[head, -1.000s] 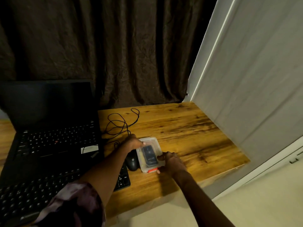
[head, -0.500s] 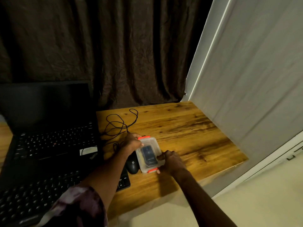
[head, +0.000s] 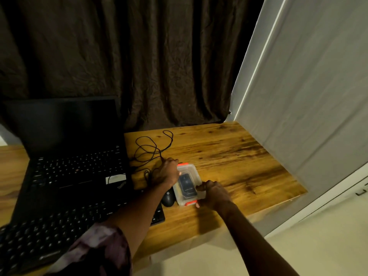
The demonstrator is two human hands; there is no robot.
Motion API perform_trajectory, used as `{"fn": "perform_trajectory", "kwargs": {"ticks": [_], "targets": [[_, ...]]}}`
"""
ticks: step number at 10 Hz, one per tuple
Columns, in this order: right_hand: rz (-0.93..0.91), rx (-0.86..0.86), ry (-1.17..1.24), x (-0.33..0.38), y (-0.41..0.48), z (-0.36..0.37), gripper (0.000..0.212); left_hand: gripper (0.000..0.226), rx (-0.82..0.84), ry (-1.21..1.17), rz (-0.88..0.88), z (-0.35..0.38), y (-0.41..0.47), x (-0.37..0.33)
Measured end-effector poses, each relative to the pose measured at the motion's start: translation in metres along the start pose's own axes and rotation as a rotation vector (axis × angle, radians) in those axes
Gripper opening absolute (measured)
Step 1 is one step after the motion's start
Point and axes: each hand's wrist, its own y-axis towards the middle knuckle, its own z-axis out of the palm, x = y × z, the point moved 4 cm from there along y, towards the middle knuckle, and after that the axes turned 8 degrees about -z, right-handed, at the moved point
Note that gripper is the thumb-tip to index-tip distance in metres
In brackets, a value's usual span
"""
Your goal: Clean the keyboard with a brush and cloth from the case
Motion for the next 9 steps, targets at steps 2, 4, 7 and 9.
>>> {"fn": "perform_trajectory", "kwargs": {"ticks": [2,4,7,9], "targets": [[-0.041,-0.048,0.197,0.006,-0.001,-0.010,0.074,0.065,0.030,-0.045,0.174,-0.007,-0.020,0.019],[-0.128,-0.232,0.120,0.030,0.014,-0.018,0.079,0.077,-0.095,0.166,0.257,-0.038,-0.033,0.074],[-0.374,-0.180,-0.109,0.137,0.004,0.000,0.081,0.104,-0.115,0.339,0.079,-0.101,-0.075,0.188],[-0.502,-0.198,-0.187,0.205,0.003,0.031,0.087,0.119,-0.115,0.342,-0.083,-0.135,-0.097,0.254]]}}
